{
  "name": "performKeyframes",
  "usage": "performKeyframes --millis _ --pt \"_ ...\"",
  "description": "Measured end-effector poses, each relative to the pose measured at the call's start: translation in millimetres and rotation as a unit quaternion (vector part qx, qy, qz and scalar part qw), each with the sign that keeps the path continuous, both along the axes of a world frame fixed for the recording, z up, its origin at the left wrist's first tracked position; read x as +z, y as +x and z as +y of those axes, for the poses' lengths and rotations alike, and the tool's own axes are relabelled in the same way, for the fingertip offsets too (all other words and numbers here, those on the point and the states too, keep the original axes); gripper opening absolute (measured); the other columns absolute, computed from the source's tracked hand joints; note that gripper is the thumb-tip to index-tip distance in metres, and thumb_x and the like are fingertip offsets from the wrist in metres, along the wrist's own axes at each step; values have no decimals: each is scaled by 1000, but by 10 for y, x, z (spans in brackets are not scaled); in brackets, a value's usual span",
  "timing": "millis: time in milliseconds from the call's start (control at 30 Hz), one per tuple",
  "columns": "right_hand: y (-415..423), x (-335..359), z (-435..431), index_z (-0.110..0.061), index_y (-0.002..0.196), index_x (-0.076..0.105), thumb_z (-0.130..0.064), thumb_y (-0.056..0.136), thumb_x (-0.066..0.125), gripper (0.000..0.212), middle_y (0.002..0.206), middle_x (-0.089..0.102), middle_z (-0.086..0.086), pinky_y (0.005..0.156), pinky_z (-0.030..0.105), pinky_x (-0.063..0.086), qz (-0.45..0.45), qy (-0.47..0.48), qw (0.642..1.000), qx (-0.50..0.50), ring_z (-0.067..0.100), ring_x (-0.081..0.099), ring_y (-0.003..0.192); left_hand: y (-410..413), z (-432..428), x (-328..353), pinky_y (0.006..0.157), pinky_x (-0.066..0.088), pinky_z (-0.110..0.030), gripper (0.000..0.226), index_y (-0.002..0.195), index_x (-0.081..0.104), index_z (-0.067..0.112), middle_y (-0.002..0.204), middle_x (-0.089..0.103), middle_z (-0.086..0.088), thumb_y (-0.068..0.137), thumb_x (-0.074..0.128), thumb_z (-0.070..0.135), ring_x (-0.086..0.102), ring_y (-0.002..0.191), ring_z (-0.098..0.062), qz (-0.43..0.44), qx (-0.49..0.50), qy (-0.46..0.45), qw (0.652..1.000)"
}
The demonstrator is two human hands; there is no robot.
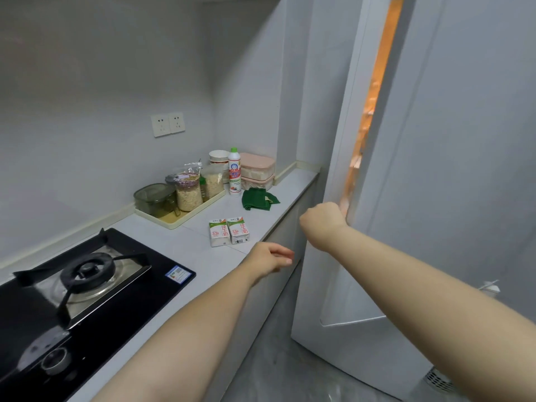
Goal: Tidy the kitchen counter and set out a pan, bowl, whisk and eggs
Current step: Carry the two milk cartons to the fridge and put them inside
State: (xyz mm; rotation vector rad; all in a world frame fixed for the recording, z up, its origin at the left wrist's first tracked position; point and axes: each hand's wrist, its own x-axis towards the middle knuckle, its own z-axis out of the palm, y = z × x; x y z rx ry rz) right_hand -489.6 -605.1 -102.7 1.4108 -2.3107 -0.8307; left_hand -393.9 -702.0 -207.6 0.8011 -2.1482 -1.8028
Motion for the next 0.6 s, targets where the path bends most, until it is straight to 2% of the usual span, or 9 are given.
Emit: performKeyframes --millis 33,67,133,300,400,600 --pt "49 -50 -20 -11 79 58 0 85 49 15 85 56 -6 76 30 53 -12 9 1000 -22 24 64 89 87 -54 -1 76 51 -23 18 97 70 13 96 71 -4 82 69 2 65 84 -11 -1 13 -3 1000" --pt "67 -111 -53 -12 90 63 -1 84 50 18 93 61 -4 79 33 54 -24 18 999 -41 25 65 91 155 -110 -7 73 51 -22 18 97 70 12 93 70 -3 82 69 2 65 81 -10 -1 25 -8 1000" --pt "81 -242 -122 -13 102 64 -3 83 51 25 105 64 -1 81 36 54 -58 26 996 -66 27 64 96 265 -197 -16 67 50 -20 18 99 69 10 92 70 -3 83 69 2 65 77 -8 -2 47 -11 999" --pt "88 -490 -472 -12 108 63 -6 84 48 29 109 63 2 82 36 54 -100 37 991 -83 27 64 96 403 -480 -88 61 47 -20 16 94 69 11 92 70 -8 87 61 0 65 73 -10 -10 93 -6 996" --pt "40 -605 -741 -12 111 62 -8 85 50 29 113 62 3 84 36 54 -112 49 989 -77 27 63 99 375 -705 -106 58 47 -19 17 99 69 6 90 67 -9 87 60 -1 63 69 -12 -30 118 -7 993" --pt "-256 -807 -1442 -10 107 63 -6 85 50 26 105 65 6 65 33 54 -118 45 990 -70 27 66 89 92 -1365 -258 63 48 -24 22 108 67 9 106 60 -6 91 54 3 61 74 -15 -69 170 -10 983"
